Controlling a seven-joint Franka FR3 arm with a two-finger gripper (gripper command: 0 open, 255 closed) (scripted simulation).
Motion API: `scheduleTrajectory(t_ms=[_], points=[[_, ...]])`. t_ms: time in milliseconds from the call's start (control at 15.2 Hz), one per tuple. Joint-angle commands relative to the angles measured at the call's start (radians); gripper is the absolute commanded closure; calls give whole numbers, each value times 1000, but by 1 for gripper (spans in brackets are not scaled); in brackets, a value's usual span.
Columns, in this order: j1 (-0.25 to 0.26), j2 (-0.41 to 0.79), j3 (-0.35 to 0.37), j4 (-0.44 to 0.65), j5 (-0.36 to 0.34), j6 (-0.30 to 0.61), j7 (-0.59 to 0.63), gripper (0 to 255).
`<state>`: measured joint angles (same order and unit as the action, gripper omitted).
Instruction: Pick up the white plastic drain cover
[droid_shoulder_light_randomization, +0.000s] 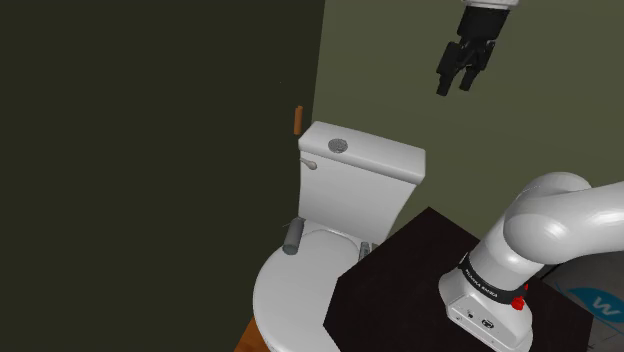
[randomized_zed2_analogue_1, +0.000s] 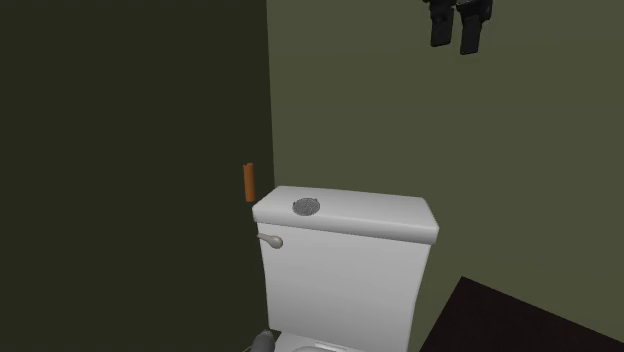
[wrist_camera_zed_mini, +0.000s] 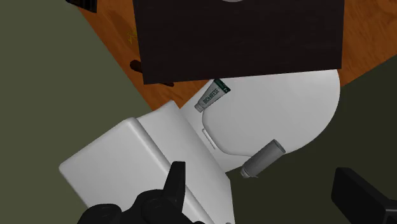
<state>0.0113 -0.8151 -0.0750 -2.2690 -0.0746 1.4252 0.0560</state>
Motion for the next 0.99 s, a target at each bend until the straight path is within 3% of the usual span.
scheduleTrajectory(t_ms=[0,462,924], points=[[0,0,0,0,0,0,0,0],[22,126,-56,-98,-72,250,-117,0],[43,317,-109,-126,-127,500,-222,0]])
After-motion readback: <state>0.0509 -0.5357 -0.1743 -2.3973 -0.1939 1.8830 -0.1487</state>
